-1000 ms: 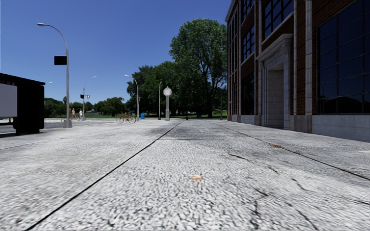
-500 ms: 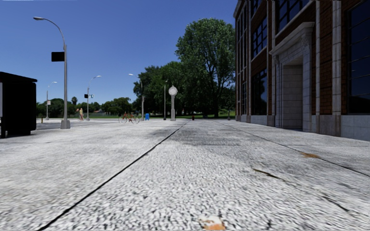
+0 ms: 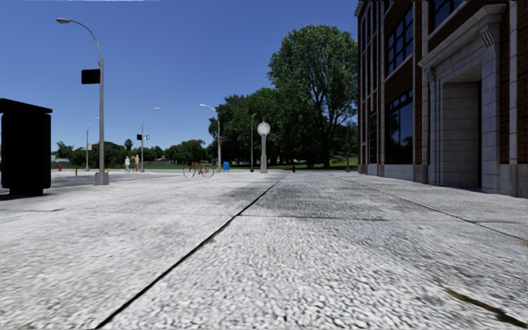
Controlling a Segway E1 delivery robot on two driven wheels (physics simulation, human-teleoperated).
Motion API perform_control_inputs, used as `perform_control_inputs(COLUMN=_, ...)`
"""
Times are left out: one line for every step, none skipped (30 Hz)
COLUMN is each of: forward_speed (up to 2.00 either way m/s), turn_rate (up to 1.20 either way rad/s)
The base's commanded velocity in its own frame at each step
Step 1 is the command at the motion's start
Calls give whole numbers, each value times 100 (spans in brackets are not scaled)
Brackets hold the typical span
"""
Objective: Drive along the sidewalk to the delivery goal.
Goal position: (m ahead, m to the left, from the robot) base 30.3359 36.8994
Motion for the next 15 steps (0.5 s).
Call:
perform_control_inputs(forward_speed=200, turn_rate=28)
perform_control_inputs(forward_speed=200, turn_rate=28)
perform_control_inputs(forward_speed=200, turn_rate=28)
perform_control_inputs(forward_speed=200, turn_rate=28)
perform_control_inputs(forward_speed=200, turn_rate=28)
perform_control_inputs(forward_speed=200, turn_rate=28)
perform_control_inputs(forward_speed=200, turn_rate=28)
perform_control_inputs(forward_speed=200, turn_rate=28)
perform_control_inputs(forward_speed=200, turn_rate=28)
perform_control_inputs(forward_speed=200, turn_rate=27)
perform_control_inputs(forward_speed=200, turn_rate=19)
perform_control_inputs(forward_speed=200, turn_rate=19)
perform_control_inputs(forward_speed=200, turn_rate=10)
perform_control_inputs(forward_speed=200, turn_rate=2)
perform_control_inputs(forward_speed=200, turn_rate=0)
